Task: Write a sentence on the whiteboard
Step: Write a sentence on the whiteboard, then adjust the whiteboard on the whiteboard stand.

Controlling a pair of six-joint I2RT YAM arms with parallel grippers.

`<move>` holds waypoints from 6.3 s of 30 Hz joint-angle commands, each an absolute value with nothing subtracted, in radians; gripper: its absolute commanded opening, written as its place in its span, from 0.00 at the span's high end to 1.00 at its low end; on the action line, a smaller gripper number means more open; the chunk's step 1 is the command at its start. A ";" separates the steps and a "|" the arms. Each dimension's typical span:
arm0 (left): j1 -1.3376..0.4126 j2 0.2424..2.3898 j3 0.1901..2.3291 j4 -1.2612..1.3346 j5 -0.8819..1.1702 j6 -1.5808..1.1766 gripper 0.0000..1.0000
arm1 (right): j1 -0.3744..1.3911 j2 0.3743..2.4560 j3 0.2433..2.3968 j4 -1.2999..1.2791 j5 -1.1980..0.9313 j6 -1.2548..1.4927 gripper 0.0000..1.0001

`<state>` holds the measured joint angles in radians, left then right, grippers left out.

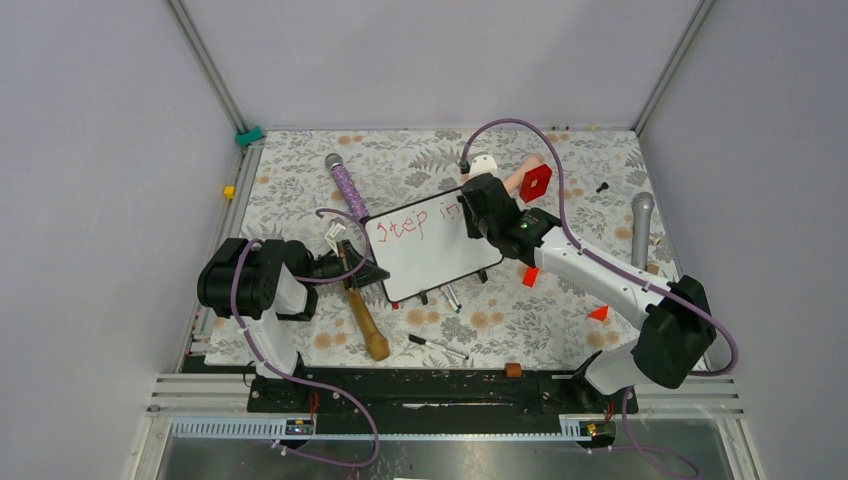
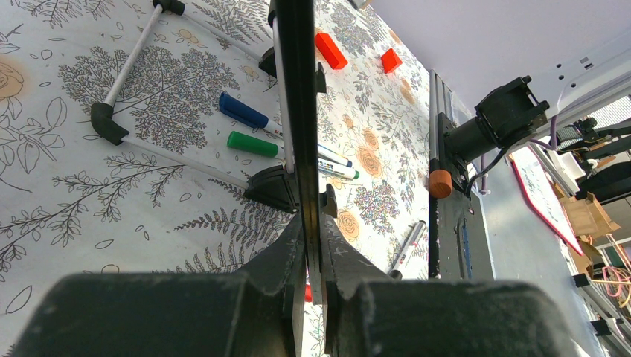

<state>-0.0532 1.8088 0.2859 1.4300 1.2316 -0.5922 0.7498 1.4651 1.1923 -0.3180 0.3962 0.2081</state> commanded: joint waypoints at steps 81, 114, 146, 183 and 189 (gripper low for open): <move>-0.060 1.823 0.295 1.474 1.286 -0.543 1.00 | 0.705 1.461 1.228 -0.226 0.427 0.164 1.00; -0.060 1.822 0.294 1.474 1.285 -0.541 1.00 | 0.704 1.484 1.274 -0.352 0.478 0.149 1.00; -0.059 1.822 0.293 1.474 1.282 -0.540 1.00 | 0.703 1.425 1.253 -0.291 0.427 0.150 1.00; 0.079 1.474 0.081 1.476 1.054 -0.623 0.01 | 0.704 1.051 0.974 -0.175 0.427 0.175 1.00; 0.126 1.306 0.002 1.475 0.946 -0.666 0.02 | 0.703 1.025 0.976 -0.184 0.409 0.165 1.00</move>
<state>0.0978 1.3838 0.0269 1.4242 1.0508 -0.6331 0.7105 1.0637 0.9707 -0.2138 0.4240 0.1722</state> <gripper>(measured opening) 0.984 0.156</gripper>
